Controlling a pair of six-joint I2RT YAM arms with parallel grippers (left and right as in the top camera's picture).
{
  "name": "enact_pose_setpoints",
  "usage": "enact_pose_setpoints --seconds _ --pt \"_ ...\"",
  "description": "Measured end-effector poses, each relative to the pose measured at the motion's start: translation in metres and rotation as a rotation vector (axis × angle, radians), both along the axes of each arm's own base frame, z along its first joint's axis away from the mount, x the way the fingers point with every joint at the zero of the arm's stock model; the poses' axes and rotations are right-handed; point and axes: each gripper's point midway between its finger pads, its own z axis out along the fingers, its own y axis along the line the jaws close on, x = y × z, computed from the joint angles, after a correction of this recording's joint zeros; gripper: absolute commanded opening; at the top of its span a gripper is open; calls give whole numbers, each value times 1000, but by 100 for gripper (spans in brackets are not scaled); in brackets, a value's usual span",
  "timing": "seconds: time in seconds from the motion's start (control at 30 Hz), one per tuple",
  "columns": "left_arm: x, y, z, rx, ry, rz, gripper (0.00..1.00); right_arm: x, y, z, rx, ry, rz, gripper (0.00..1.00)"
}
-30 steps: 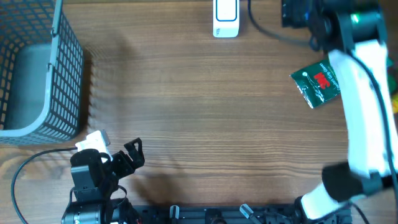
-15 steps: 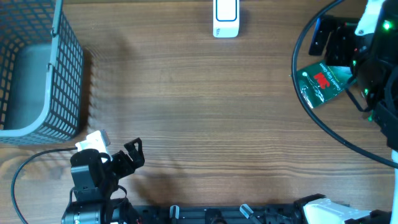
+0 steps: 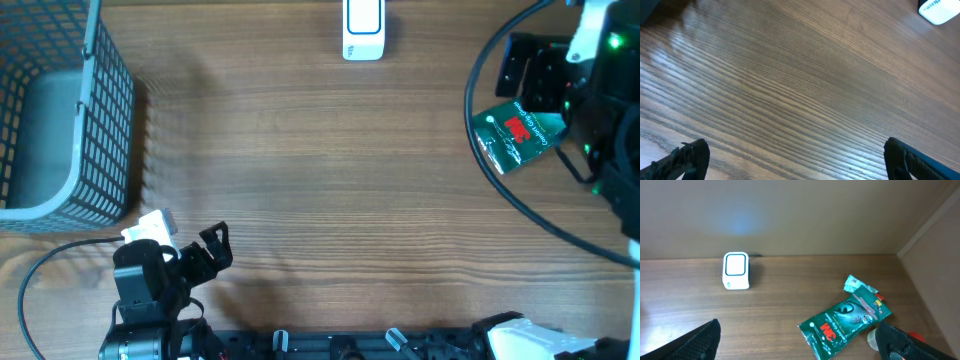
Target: Scan the item barcode
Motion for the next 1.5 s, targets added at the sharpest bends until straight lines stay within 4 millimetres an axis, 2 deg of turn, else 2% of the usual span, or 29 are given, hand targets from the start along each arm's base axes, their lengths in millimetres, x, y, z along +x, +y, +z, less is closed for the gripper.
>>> enact_pose_setpoints --seconds 0.1,0.23,0.33,0.47,0.57,0.67,0.73,0.87,0.97,1.03,1.07,1.2,1.23,1.27,1.3,1.4,1.5 --pt "0 0 0 0 0 0 100 -19 -6 16 14 -53 2 100" --pt "0 0 0 0 0 0 100 -66 -17 46 54 -173 12 100" --pt "0 0 0 0 0 0 100 -115 -24 68 104 -281 56 100" --pt "0 0 0 0 0 0 100 -173 -43 84 135 -403 31 100" --pt "0 0 0 0 0 0 100 -208 -57 85 137 -475 -34 100" --pt "0 0 0 0 0 0 100 -227 -63 76 144 -518 -83 100" --pt "0 0 0 0 0 0 100 -232 -65 66 174 -552 -107 100" --pt "0 0 0 0 0 0 100 -227 -65 43 270 -624 -128 100" --pt "0 0 0 0 0 0 100 -215 -65 13 347 -677 -139 100" --pt "0 0 0 0 0 0 100 -197 -65 -26 409 -693 -156 100" --pt "0 0 0 0 0 0 100 -191 -65 -35 438 -710 -165 100" --pt "0 0 0 0 -1 0 100 -163 -72 -92 637 -752 -253 100" --pt "0 0 0 0 0 0 100 -152 -77 -125 736 -728 -328 100" --pt "0 0 0 0 0 0 100 -146 -81 -137 823 -739 -369 100" --pt "0 0 0 0 -1 0 100 -140 -85 -158 947 -739 -435 100" --pt "0 0 0 0 0 0 100 -124 -94 -234 1298 -674 -684 100" --pt "0 0 0 0 0 0 100 -118 -98 -296 1510 -626 -891 100"
